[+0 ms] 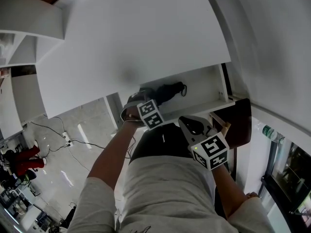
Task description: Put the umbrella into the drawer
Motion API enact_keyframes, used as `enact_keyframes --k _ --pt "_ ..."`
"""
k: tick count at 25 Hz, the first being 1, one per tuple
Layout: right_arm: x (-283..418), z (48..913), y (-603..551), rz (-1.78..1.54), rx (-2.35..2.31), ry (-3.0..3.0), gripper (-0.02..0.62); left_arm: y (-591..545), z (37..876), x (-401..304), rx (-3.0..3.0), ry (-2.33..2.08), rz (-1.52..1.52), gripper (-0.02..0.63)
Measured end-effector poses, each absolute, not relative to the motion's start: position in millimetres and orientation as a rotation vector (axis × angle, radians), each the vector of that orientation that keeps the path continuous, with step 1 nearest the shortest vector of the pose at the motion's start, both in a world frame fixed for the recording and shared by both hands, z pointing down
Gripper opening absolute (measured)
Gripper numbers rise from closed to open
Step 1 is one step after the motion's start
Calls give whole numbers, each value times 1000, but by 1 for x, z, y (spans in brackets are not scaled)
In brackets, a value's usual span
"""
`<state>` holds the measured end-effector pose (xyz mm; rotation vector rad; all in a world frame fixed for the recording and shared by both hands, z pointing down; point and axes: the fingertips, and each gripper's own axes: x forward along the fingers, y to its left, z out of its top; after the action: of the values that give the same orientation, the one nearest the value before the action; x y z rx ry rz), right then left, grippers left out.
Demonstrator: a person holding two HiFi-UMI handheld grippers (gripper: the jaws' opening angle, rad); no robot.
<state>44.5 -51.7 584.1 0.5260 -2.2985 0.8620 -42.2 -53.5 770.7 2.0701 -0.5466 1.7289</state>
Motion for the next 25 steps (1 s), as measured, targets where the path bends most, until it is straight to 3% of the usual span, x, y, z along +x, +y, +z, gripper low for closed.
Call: enact_keyframes --k 25 --pt "29 568 -26 803 577 -2306 29 -42 711 -39 2194 -662 1578 325"
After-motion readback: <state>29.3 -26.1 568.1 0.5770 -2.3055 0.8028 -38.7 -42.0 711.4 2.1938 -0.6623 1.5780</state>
